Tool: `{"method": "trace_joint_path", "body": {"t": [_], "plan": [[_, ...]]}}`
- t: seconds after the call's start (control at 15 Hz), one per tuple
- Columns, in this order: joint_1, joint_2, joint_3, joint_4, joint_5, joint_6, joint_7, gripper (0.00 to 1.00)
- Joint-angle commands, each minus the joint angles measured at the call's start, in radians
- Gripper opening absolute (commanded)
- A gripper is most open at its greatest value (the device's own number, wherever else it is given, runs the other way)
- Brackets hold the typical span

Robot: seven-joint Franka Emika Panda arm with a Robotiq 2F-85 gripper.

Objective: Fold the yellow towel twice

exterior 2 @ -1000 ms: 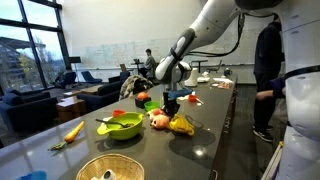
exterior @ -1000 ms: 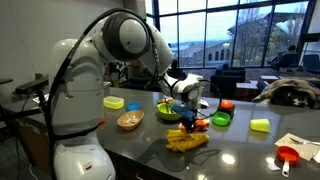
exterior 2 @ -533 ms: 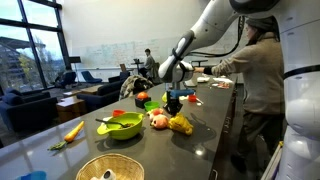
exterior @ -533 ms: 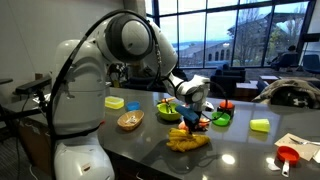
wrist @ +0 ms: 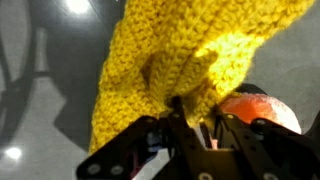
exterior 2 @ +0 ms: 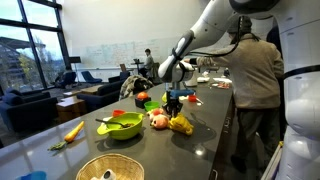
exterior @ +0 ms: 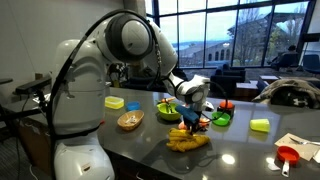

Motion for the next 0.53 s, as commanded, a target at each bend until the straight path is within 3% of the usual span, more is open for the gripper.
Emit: {"method": "trace_joint_path", "body": {"t": [0.0,0.13,0.2,0.33,0.47], "plan": [[0.002,0.000,-0.003,0.002,0.000,-0.003,0.000,0.30],[0.002,0.000,-0.003,0.002,0.000,-0.003,0.000,0.30],[0.002,0.000,-0.003,0.002,0.000,-0.003,0.000,0.55],[0.010,-0.020,-0.010,-0.009,-0.033,-0.018,0.023,0.59],[0.017,-0.035,-0.020,-0.017,-0.078,-0.019,0.058,0.72]]}}
